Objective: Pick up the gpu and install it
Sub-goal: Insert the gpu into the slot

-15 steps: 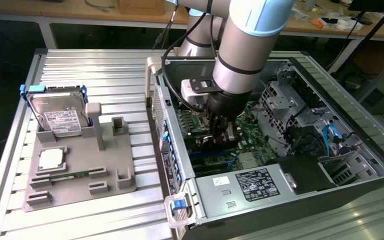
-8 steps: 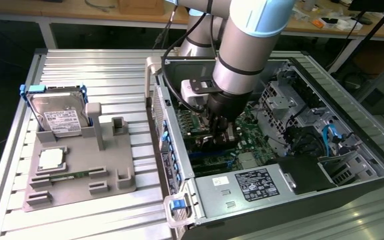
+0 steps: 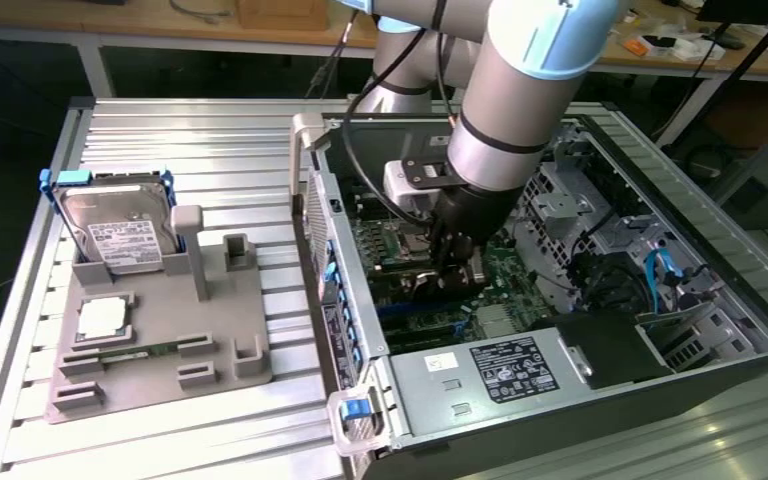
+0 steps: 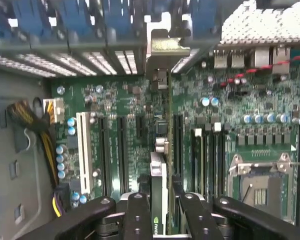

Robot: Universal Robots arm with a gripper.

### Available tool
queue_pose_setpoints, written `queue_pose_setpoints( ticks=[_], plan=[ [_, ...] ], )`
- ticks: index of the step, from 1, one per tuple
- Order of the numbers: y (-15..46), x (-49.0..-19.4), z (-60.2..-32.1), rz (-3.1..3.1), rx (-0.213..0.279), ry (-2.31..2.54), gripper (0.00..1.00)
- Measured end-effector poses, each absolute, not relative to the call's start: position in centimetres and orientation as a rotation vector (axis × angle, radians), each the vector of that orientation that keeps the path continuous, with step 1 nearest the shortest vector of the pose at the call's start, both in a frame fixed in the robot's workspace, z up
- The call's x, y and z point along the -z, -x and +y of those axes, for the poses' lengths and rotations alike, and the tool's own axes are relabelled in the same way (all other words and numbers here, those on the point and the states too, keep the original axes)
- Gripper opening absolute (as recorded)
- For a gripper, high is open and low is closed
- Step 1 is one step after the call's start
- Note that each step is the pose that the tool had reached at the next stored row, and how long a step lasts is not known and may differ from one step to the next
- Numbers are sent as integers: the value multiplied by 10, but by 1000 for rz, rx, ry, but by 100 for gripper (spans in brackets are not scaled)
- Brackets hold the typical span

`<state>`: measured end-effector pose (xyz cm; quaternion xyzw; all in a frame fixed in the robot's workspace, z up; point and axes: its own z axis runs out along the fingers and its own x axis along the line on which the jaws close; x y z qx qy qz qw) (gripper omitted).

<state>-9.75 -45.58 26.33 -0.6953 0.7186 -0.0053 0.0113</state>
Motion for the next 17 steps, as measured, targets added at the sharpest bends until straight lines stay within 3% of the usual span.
queue_pose_setpoints(
  ticks=[17],
  plan=[
    [97,-269,-456,2244,26,2174,27]
  ],
)
